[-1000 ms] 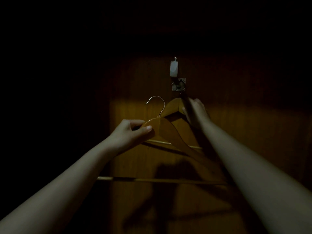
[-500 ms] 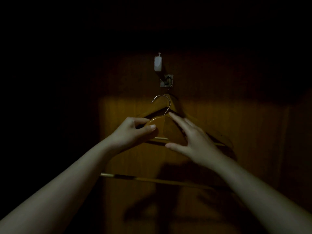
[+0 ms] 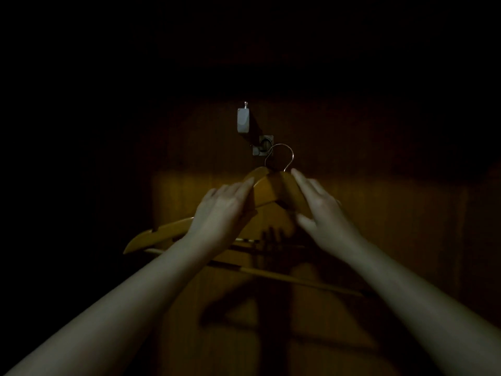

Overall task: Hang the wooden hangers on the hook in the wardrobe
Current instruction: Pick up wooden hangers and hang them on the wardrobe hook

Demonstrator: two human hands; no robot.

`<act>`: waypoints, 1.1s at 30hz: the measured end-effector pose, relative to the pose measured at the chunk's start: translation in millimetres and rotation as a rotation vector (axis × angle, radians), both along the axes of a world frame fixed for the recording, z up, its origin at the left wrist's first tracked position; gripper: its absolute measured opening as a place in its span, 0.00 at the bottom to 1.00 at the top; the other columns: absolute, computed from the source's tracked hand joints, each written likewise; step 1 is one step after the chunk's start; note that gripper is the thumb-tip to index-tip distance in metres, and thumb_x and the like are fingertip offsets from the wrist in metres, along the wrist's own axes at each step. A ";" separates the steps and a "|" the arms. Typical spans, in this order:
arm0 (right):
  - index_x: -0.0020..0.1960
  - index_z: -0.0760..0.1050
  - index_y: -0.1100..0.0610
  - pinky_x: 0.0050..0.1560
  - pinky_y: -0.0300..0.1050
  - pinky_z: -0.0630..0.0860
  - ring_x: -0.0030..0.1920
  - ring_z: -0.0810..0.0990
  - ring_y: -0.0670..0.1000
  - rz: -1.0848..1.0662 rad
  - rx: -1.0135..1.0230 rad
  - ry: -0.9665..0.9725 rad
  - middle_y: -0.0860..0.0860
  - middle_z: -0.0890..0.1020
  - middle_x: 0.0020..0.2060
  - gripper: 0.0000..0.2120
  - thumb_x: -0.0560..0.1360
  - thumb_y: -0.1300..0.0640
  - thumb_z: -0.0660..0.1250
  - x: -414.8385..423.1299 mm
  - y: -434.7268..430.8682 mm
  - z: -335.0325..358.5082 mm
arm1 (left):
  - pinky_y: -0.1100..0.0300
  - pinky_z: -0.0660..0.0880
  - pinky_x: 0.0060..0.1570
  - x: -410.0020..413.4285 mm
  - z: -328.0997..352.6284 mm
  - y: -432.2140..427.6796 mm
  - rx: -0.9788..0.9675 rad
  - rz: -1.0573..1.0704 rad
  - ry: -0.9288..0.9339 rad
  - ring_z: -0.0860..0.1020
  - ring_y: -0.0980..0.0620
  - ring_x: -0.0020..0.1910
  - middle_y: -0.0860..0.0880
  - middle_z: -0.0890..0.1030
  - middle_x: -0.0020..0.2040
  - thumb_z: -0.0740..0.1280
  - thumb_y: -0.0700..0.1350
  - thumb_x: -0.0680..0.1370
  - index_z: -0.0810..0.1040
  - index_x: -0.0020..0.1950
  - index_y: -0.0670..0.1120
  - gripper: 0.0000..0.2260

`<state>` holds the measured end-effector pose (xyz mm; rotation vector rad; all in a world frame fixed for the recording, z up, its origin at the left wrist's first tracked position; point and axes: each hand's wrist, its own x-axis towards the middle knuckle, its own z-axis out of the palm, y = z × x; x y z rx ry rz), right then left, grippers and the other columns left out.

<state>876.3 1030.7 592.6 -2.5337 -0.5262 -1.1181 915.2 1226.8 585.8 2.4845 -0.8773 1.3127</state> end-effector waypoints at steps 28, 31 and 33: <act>0.76 0.51 0.58 0.72 0.51 0.62 0.73 0.59 0.53 -0.054 -0.047 -0.036 0.54 0.62 0.73 0.32 0.76 0.60 0.63 81.0 11.8 22.6 | 0.49 0.71 0.63 77.3 -0.6 -12.0 -0.281 0.003 0.144 0.73 0.48 0.63 0.46 0.73 0.65 0.59 0.44 0.79 0.59 0.73 0.47 0.22; 0.76 0.49 0.56 0.72 0.50 0.60 0.73 0.58 0.53 -0.085 -0.074 -0.018 0.53 0.59 0.74 0.33 0.77 0.59 0.62 77.8 11.2 22.9 | 0.47 0.65 0.68 77.2 -1.6 -14.9 -0.279 0.043 0.204 0.69 0.48 0.67 0.46 0.71 0.68 0.56 0.46 0.80 0.57 0.74 0.48 0.22; 0.76 0.47 0.55 0.71 0.50 0.59 0.74 0.56 0.53 -0.113 -0.090 0.007 0.52 0.57 0.75 0.33 0.77 0.57 0.61 75.5 11.8 24.4 | 0.47 0.58 0.72 74.7 -0.5 -17.5 -0.274 0.090 0.265 0.64 0.48 0.71 0.46 0.66 0.72 0.55 0.48 0.80 0.54 0.74 0.49 0.23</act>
